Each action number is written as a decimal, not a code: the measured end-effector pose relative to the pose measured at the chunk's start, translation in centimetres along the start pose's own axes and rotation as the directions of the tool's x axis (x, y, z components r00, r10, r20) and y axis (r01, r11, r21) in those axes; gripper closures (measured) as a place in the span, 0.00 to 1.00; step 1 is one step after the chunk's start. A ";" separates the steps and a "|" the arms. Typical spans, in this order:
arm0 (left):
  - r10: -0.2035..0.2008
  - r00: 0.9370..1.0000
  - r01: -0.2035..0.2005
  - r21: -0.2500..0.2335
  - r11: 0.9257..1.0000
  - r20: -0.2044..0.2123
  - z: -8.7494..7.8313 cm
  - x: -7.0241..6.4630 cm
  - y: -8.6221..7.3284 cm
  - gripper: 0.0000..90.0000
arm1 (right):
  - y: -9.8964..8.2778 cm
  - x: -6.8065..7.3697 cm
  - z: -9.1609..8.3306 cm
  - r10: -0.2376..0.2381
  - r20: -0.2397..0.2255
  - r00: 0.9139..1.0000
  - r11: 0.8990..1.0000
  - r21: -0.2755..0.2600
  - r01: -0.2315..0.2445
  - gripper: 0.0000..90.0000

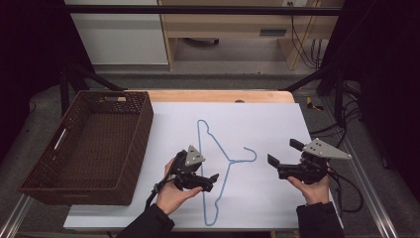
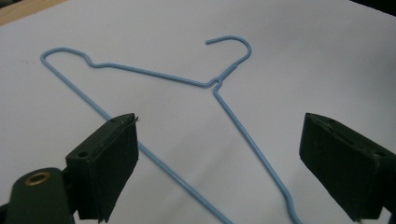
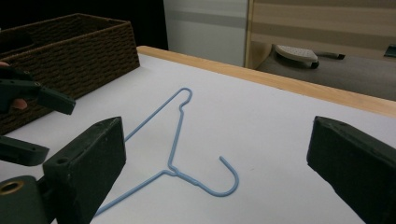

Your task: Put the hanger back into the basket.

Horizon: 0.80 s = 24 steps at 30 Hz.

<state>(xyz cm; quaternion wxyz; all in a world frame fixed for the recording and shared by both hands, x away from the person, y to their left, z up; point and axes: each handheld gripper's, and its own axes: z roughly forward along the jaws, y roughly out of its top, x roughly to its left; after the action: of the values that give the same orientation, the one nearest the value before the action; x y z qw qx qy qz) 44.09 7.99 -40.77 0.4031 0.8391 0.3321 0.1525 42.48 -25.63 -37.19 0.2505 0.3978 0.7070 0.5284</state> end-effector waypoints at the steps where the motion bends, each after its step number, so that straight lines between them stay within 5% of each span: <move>1: -0.014 1.000 0.014 0.009 1.000 0.004 0.6 -0.2 0.1 0.14 | 0.0 0.0 0.0 0.002 0.000 1.000 1.000 0.000 -0.002 0.05; 24: -0.051 0.999 0.049 0.113 0.992 0.012 5.7 -2.7 -0.6 0.32 | -0.1 -0.1 0.0 0.003 0.005 1.000 1.000 0.003 -0.003 0.05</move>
<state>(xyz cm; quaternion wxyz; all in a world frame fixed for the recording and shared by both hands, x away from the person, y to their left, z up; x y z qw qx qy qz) 44.81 3.15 -44.78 0.3614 0.8530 0.3579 0.1172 42.48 -25.71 -37.24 0.2510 0.4007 0.7064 0.5267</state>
